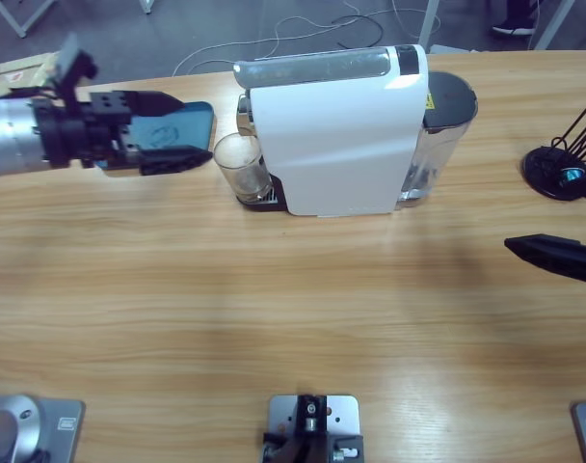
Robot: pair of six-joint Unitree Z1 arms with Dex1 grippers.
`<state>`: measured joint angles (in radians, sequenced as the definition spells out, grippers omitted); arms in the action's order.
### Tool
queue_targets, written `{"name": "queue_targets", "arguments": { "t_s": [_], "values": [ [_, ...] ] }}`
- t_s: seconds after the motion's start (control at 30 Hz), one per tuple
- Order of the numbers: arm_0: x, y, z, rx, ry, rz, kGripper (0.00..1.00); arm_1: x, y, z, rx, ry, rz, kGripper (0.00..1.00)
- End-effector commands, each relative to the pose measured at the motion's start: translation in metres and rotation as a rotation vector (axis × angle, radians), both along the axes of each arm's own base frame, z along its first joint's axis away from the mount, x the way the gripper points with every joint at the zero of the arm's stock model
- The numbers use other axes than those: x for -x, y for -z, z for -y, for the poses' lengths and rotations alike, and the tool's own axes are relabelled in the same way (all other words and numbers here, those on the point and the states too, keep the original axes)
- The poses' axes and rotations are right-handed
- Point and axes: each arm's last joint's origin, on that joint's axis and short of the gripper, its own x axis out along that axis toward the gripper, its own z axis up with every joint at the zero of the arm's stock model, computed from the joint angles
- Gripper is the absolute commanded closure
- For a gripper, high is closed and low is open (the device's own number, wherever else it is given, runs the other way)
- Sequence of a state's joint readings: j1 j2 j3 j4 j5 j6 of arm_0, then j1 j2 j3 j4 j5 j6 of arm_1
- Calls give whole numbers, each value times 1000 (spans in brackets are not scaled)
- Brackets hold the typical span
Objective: Pour coffee
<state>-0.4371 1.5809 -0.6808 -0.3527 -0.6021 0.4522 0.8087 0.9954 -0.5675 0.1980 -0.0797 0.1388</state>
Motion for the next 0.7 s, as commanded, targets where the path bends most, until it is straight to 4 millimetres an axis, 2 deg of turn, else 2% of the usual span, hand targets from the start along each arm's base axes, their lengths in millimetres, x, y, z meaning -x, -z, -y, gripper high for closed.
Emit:
{"name": "queue_targets", "arguments": {
  "t_s": [0.03,0.2,0.7],
  "values": [
    [-24,51,14,-34,45,-35,9,0,13,-3,28,-28,-28,0],
    [-38,71,26,-14,58,-7,9,-3,16,-6,37,-28,-36,0],
    [-35,94,30,-7,50,-54,9,-6,19,-9,45,-26,-43,0]
  ]
}}
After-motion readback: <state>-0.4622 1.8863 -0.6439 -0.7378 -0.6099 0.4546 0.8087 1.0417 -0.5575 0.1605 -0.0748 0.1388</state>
